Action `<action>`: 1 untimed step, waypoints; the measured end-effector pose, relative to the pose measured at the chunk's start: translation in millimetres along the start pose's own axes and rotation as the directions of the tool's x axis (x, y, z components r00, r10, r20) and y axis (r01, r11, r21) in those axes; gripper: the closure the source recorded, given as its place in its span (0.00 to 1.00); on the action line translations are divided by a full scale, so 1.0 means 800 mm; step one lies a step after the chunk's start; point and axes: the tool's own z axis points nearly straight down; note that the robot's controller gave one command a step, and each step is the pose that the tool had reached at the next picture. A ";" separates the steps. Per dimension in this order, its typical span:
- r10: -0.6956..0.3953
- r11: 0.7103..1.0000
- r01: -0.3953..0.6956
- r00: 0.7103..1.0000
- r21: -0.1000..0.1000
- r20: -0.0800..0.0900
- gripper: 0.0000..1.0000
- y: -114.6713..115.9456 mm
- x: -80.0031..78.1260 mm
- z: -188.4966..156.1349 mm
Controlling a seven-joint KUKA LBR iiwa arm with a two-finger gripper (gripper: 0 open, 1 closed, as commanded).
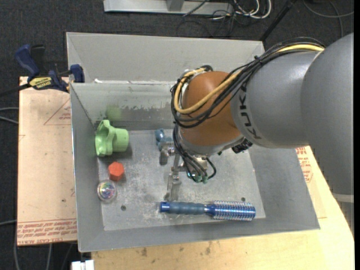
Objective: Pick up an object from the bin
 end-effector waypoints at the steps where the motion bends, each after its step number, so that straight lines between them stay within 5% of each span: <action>1: 0.057 0.998 -0.057 0.998 0.002 0.000 0.00 -0.043 0.066 0.029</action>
Offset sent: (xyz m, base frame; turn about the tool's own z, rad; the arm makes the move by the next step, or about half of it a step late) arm -0.0505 -0.0335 -0.0209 0.0547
